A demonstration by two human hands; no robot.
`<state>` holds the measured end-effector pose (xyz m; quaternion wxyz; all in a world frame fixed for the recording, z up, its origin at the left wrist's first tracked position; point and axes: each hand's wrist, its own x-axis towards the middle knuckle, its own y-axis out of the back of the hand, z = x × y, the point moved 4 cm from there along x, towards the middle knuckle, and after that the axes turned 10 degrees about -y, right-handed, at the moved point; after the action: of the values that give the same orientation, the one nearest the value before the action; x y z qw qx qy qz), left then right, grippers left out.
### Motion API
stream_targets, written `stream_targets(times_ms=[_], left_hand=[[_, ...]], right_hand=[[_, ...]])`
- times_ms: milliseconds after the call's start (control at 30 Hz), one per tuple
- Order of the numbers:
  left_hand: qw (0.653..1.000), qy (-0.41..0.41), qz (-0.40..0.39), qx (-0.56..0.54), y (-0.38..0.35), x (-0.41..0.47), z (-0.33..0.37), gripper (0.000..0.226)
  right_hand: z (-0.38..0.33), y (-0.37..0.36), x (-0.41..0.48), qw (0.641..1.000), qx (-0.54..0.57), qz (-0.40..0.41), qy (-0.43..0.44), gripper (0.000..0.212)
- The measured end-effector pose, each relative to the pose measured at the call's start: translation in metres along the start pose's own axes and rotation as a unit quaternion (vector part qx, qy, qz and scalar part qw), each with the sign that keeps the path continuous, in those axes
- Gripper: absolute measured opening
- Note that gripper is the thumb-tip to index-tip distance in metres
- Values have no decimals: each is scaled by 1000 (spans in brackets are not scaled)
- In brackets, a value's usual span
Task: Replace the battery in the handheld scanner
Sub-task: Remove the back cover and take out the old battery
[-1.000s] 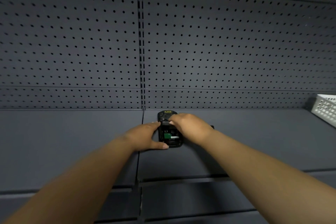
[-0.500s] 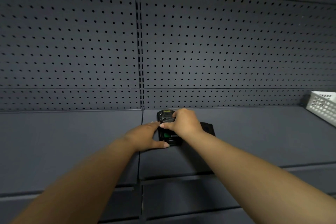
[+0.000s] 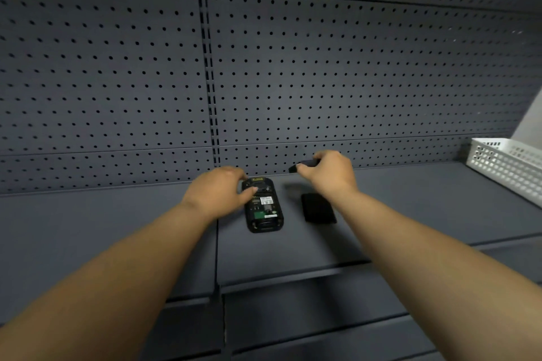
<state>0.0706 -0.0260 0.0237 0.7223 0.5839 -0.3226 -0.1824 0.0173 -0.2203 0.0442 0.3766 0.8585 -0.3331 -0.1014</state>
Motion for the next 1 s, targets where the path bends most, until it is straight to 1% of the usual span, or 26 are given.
stream_targets(times_ms=[67, 167, 233, 333, 500, 733, 1000], left_hand=[[999, -6, 27, 26, 6, 6, 11, 44], [997, -12, 59, 47, 9, 18, 35, 44], [996, -14, 68, 49, 6, 27, 54, 43], [997, -10, 65, 50, -2, 42, 85, 43], [997, 6, 58, 58, -15, 74, 148, 42], [995, 42, 66, 59, -30, 100, 225, 45], [995, 47, 60, 65, -44, 115, 274, 46]], right_hand=[[11, 12, 5, 1000, -1, 14, 0, 31], [26, 32, 12, 1000, 5, 29, 0, 49], [36, 45, 17, 999, 3, 31, 12, 50], [56, 66, 29, 999, -6, 31, 36, 49], [93, 105, 58, 998, -18, 19, 61, 53], [140, 152, 90, 994, -30, 3, 102, 54], [176, 182, 102, 994, -16, -11, 104, 53]])
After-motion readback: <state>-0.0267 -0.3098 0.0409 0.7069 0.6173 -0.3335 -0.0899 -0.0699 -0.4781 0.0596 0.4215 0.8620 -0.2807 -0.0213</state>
